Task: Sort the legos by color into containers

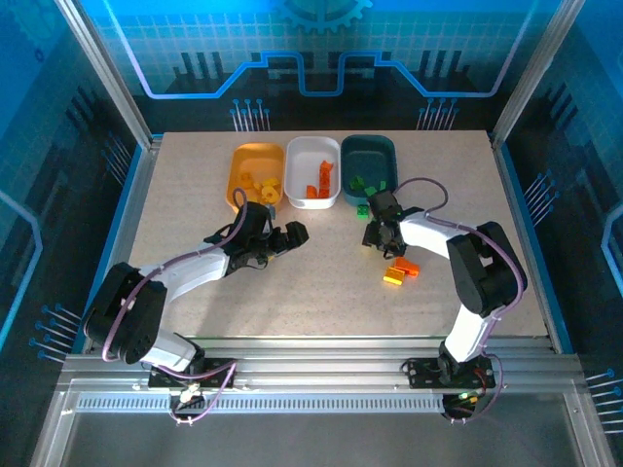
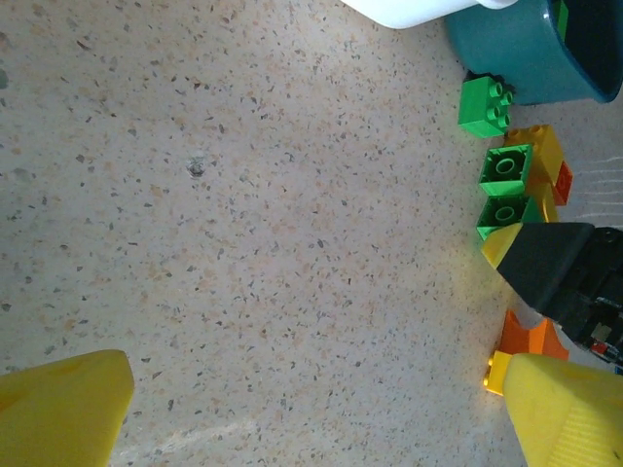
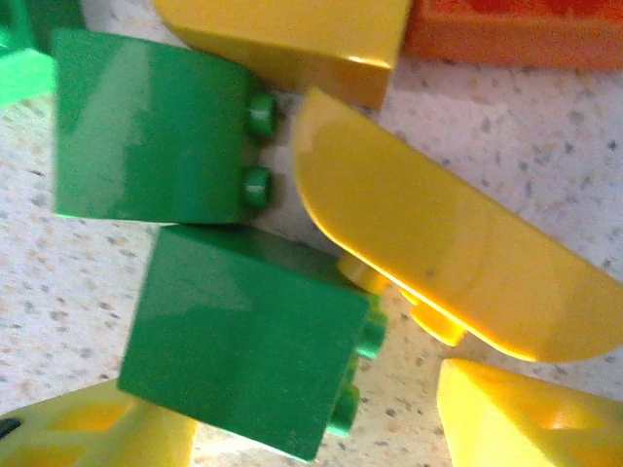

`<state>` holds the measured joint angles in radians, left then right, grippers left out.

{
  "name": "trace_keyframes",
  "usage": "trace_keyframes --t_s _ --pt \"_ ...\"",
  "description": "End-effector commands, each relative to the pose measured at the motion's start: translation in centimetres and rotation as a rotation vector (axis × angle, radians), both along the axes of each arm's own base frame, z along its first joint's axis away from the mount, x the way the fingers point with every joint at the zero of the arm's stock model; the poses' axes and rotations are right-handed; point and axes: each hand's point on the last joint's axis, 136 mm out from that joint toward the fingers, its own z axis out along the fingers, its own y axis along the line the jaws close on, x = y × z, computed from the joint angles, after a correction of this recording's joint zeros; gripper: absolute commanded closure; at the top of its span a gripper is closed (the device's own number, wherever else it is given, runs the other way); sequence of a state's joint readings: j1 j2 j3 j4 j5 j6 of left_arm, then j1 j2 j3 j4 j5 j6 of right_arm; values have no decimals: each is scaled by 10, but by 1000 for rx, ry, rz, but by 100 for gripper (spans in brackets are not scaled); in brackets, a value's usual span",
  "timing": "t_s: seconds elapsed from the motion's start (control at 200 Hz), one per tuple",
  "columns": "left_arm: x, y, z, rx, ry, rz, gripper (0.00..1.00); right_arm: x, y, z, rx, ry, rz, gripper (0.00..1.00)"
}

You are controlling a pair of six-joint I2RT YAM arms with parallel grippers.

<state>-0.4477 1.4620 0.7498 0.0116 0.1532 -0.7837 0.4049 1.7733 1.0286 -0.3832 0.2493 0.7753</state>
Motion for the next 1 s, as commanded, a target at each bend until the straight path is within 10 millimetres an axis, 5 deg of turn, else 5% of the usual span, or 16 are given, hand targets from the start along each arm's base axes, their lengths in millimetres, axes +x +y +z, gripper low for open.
trace_keyframes --t_s 0.0,0.435,0.63,0.82,0.996 --pt "1 5 4 5 -13 15 1 15 13 6 40 -31 -15 33" --pt "1 11 -1 12 -5 20 1 33 11 -5 4 -22 -74 32" --pt "4 11 -1 6 -2 20 1 39 20 -2 11 -43 -33 48" --pt "6 12 -3 16 -2 21 1 30 39 23 105 -96 16 54" --pt "9 10 -4 16 -1 15 1 22 50 70 134 -193 94 60"
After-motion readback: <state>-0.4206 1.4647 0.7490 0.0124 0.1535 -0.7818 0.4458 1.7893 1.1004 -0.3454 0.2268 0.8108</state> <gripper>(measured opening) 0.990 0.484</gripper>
